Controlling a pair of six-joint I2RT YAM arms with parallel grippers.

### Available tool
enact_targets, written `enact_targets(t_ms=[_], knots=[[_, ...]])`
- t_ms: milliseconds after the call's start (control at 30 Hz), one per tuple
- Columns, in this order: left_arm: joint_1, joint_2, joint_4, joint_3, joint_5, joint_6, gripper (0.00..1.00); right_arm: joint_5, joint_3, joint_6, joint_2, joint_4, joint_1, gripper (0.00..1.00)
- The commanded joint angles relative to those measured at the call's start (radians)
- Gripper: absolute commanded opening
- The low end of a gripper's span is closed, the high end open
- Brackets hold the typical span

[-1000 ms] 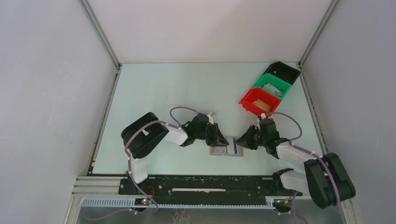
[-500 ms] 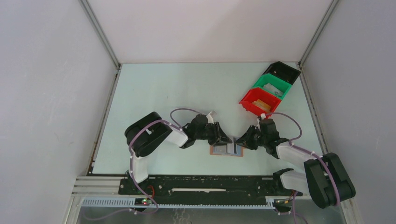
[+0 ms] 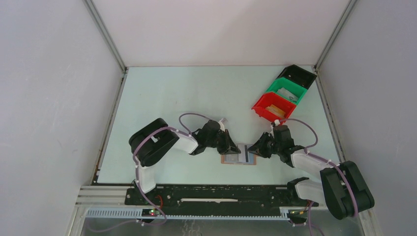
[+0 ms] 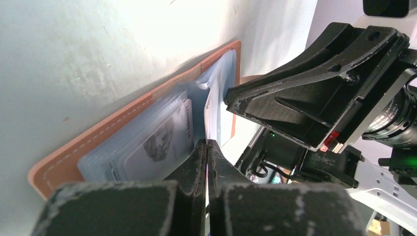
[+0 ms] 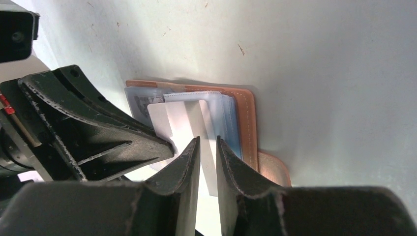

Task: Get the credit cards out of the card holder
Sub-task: Remove the credit card from the card holder.

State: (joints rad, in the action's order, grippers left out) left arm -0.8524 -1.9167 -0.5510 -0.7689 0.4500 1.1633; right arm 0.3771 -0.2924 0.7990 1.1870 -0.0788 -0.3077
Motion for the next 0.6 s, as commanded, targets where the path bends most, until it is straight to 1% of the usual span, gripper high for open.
enact_targets(t_ms=[0,167,300,400,467,533,567], knots=[[0.024,0.082,0.142,-0.015,-0.048,-0.104,0.0,-0.027,0.024,-0.008,-0.003,0.058,-0.005,0.27],[0.054,0.169,0.18,0.022,-0.009,-0.154,0.0,-0.008,0.019,-0.013,-0.022,0.073,0.006,0.27],[0.061,0.248,0.268,0.01,0.041,-0.221,0.0,0.041,-0.004,-0.043,-0.098,0.123,0.011,0.3],[0.067,0.326,0.339,-0.006,0.073,-0.283,0.0,0.118,-0.012,-0.05,-0.214,0.122,0.026,0.39],[0.08,0.376,0.382,-0.02,0.11,-0.335,0.0,0.203,-0.021,-0.05,-0.275,0.113,0.043,0.46],[0.1,0.423,0.403,-0.028,0.159,-0.359,0.0,0.276,-0.023,-0.033,-0.324,0.09,0.062,0.57],[0.113,0.439,0.402,-0.031,0.19,-0.367,0.0,0.316,-0.022,-0.022,-0.342,0.056,0.07,0.61]])
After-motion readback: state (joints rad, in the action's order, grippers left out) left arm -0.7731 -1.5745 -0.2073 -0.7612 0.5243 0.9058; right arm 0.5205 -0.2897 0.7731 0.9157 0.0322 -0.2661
